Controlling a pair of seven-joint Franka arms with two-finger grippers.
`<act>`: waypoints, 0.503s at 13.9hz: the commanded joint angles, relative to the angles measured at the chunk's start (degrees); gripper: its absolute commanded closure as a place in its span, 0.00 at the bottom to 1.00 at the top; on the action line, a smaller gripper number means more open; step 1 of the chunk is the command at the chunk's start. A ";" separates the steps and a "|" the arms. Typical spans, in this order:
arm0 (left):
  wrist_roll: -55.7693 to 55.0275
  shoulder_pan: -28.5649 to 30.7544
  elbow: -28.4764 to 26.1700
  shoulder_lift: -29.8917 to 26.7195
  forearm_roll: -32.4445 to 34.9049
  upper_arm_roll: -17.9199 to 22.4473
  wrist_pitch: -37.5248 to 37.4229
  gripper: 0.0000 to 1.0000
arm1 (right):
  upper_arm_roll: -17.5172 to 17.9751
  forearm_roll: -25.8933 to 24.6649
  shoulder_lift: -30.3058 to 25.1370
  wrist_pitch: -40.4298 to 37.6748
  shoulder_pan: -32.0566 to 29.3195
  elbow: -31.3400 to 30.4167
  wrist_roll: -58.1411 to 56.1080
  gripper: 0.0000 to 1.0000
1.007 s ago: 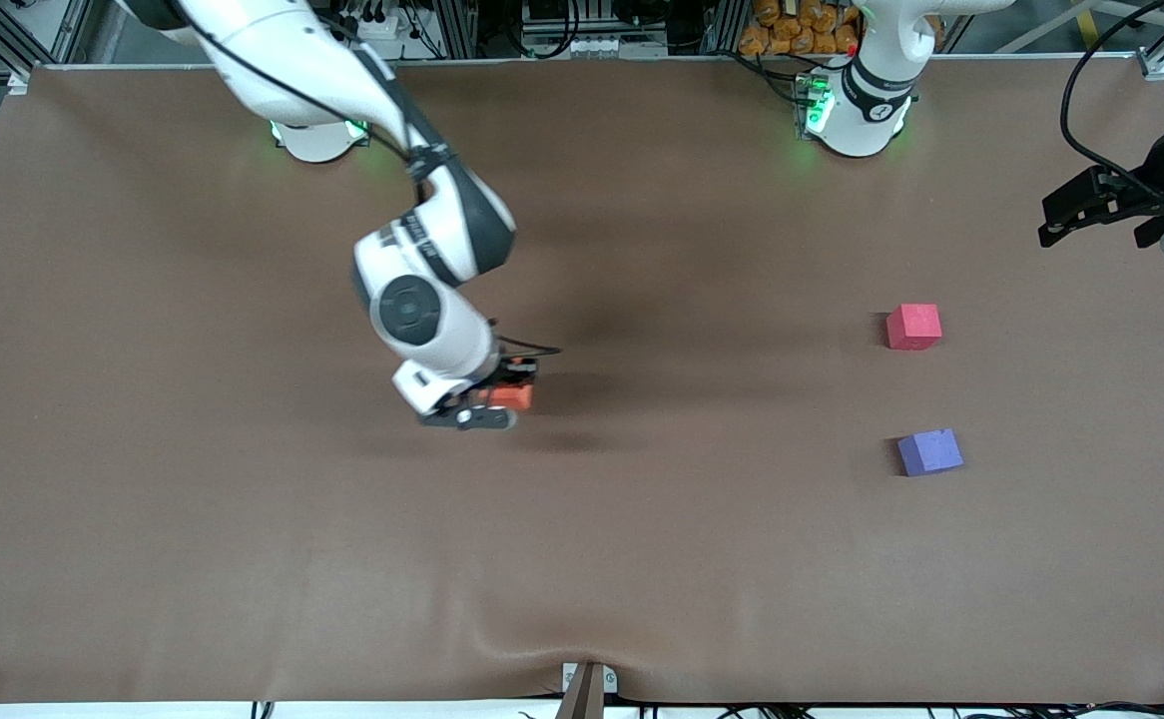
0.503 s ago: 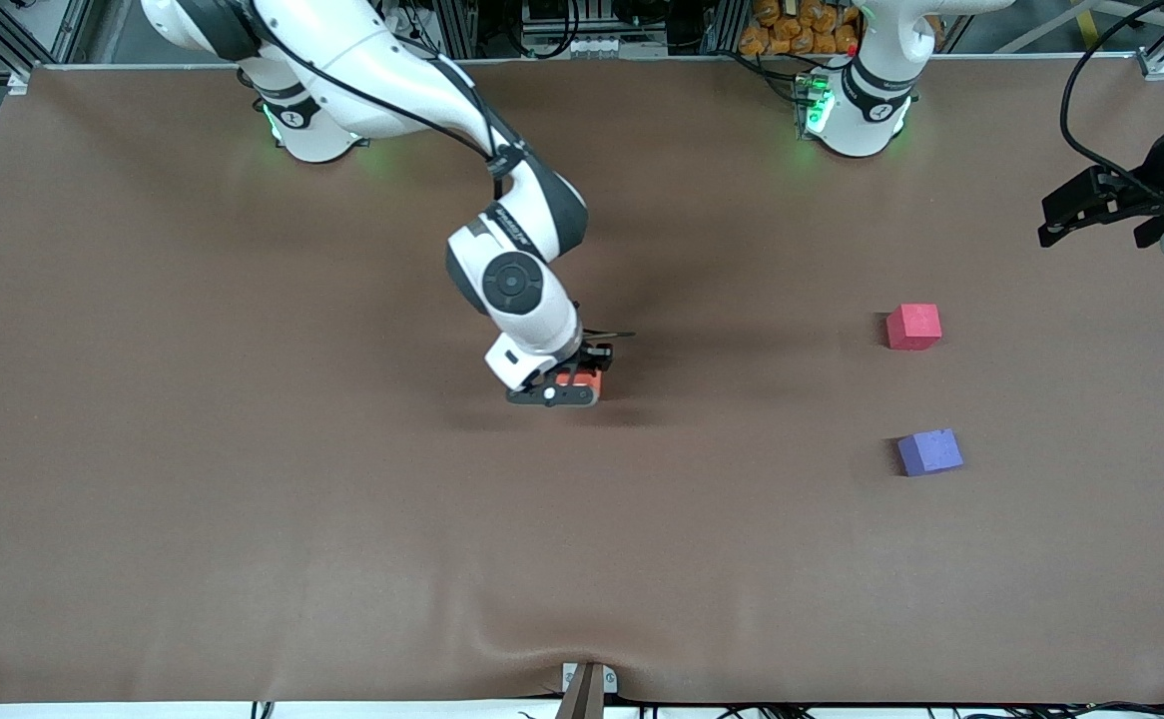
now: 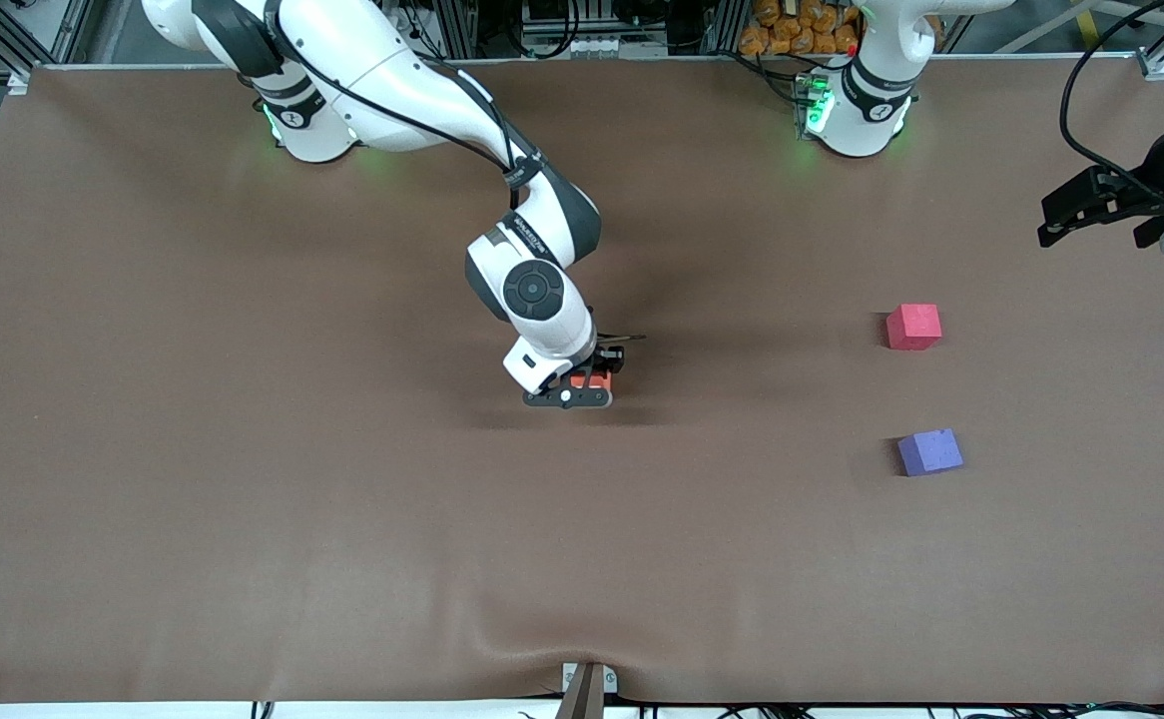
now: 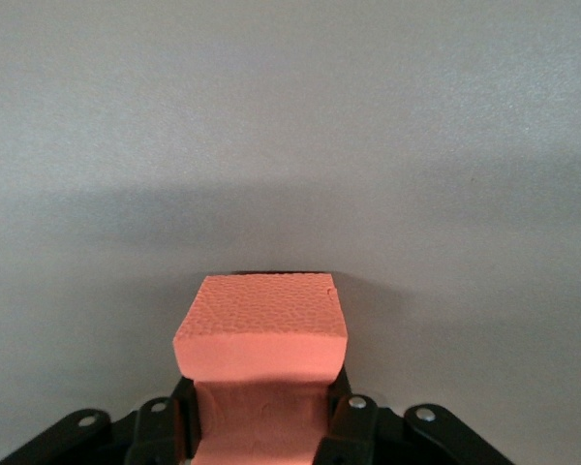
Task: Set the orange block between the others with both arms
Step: 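Carry the orange cube with the right gripper to the table middle, then open the right gripper, releasing the orange cube on the table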
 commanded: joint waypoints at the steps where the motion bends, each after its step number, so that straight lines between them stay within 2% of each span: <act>1: 0.79 0.18 0.34 0.09 -0.26 -0.15 0.45 0.00 | -0.43 -2.37 1.20 -0.56 0.98 2.10 1.37 0.00; 7: 0.79 0.18 -0.28 -0.26 -0.17 -0.15 0.36 0.00 | -0.43 -2.82 -1.43 -1.35 0.28 2.19 1.28 0.00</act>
